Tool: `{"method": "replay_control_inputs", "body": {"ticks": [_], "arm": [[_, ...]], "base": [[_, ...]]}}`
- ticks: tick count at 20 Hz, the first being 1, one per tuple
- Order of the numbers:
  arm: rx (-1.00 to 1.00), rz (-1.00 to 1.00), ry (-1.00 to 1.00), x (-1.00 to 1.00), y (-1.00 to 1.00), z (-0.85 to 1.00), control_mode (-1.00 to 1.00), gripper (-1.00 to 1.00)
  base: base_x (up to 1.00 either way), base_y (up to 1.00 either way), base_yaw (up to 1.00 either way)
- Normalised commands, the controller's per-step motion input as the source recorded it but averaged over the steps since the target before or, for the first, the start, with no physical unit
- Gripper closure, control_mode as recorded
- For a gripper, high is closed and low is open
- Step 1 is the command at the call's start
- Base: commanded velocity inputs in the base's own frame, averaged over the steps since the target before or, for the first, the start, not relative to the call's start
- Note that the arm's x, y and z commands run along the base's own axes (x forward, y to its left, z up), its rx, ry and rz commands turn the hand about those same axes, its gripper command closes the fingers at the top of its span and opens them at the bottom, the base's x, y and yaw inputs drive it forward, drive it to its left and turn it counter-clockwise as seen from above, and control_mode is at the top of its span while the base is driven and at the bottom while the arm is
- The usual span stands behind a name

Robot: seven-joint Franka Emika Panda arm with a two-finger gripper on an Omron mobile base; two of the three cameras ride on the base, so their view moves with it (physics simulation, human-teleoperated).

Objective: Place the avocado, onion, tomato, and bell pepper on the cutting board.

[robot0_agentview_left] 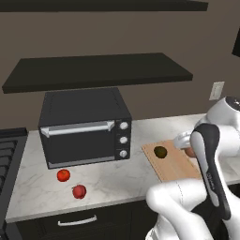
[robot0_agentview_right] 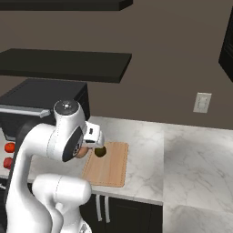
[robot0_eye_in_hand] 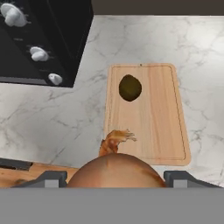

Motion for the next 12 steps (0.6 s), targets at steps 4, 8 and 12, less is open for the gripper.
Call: {"method": "replay_control_inputs", "body": {"ticks": [4,8,12], "arm": [[0.0,0.0,0.01,0.28,-0.38,-0.24,-1.0,1.0],[0.0,0.0,0.06,0.48,-0.17,-0.52,-1.0,1.0],[0.0,0.0,0.02,0.43,-0.01,-0.57,-1.0,1.0]], "base": [[0.0,0.0,0.0],[0.0,0.0,0.0],[0.0,0.0,0.0]]}}
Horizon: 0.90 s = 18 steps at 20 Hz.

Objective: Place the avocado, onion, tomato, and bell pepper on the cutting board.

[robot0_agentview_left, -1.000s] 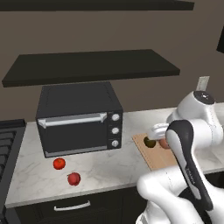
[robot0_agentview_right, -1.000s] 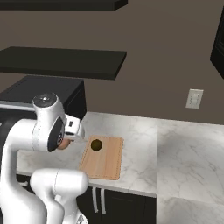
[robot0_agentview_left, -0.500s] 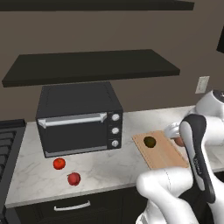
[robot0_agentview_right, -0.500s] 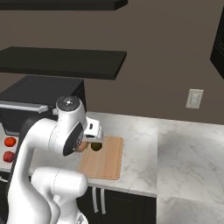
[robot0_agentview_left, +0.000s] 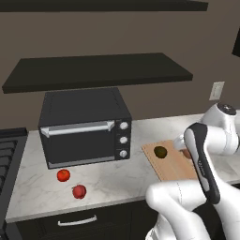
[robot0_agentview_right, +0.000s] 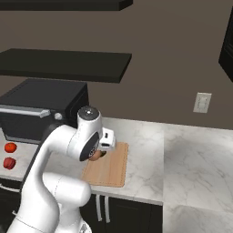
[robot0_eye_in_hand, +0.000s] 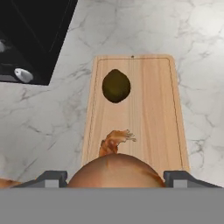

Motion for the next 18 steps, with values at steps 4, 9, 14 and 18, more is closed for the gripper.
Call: {"method": "replay_control_inputs", "body": {"ticks": [4,9,14,18], "arm": [[0.0,0.0,0.01,0.34,0.0,-0.48,-1.0,1.0],[0.0,0.0,0.07,0.17,-0.01,-0.42,-1.0,1.0],[0.0,0.0,0.09,0.07,-0.01,-0.43,-1.0,1.0],[0.0,0.0,0.03,0.19,0.0,-0.29,-1.0,1.0]], "base": [[0.0,0.0,0.0],[0.0,0.0,0.0],[0.0,0.0,0.0],[0.0,0.0,0.0]]}}
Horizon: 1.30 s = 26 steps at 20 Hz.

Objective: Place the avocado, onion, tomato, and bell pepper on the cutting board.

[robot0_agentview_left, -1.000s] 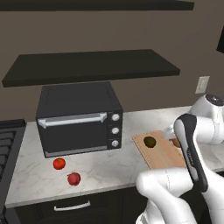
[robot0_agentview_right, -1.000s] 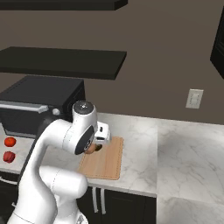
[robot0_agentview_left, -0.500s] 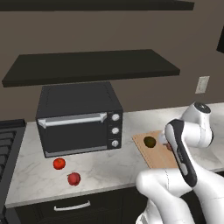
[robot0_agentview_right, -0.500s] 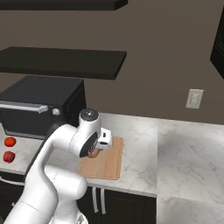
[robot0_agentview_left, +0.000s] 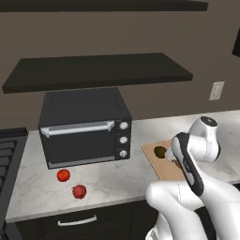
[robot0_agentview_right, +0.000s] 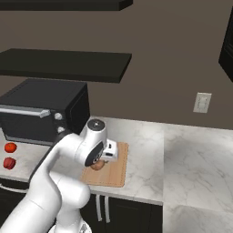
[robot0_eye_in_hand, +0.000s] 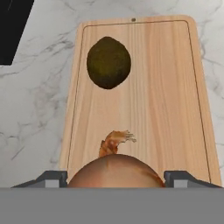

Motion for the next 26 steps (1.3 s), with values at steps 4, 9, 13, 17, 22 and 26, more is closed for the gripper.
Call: {"method": "replay_control_inputs", "body": {"ticks": [4,9,13,17,22,26], "arm": [[0.0,0.0,0.0,0.32,0.0,-0.25,-1.0,1.0],[0.0,0.0,0.01,0.32,0.0,-0.26,-1.0,1.0],[0.0,0.0,0.03,0.31,0.0,-0.25,-1.0,1.0],[0.0,0.0,0.03,0.09,0.0,-0.26,-1.0,1.0],[0.0,0.0,0.02,0.08,0.0,-0.27,-1.0,1.0],[0.0,0.0,0.04,0.11,0.0,-0.33,-1.0,1.0]], "base": [[0.0,0.0,0.0],[0.0,0.0,0.0],[0.0,0.0,0.0],[0.0,0.0,0.0],[0.0,0.0,0.0],[0.0,0.0,0.0]]}}
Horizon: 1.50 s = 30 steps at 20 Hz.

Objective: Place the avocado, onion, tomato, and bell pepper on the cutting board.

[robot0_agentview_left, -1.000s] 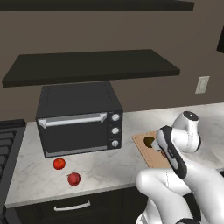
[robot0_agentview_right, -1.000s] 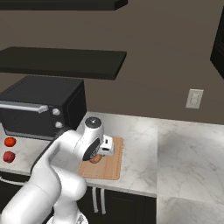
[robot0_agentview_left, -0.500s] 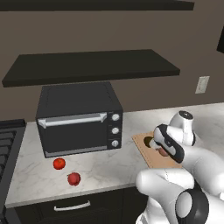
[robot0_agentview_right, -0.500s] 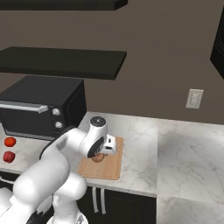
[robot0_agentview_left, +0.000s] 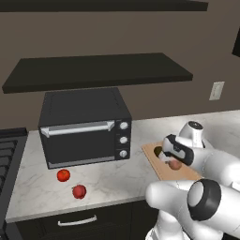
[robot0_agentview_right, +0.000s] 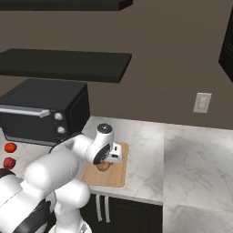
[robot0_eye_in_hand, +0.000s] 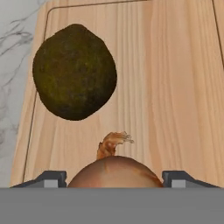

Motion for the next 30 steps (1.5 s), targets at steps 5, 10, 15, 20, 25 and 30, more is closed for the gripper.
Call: {"method": "replay_control_inputs", "body": {"ticks": [5,10,15,20,25,30], "arm": [[0.0,0.0,0.07,0.1,0.0,-0.37,-1.0,1.0],[0.0,0.0,0.08,0.03,0.03,-0.38,-1.0,-1.0],[0.0,0.0,0.01,-0.07,0.11,-0.05,-1.0,-1.0],[0.0,0.0,0.0,-0.01,0.09,0.16,-1.0,-1.0],[0.0,0.0,0.0,0.0,0.18,0.34,-1.0,-1.0],[0.0,0.0,0.0,-0.09,0.23,0.62,-1.0,-1.0]], "base": [[0.0,0.0,0.0],[0.0,0.0,0.0],[0.0,0.0,0.0],[0.0,0.0,0.0],[0.0,0.0,0.0],[0.0,0.0,0.0]]}}
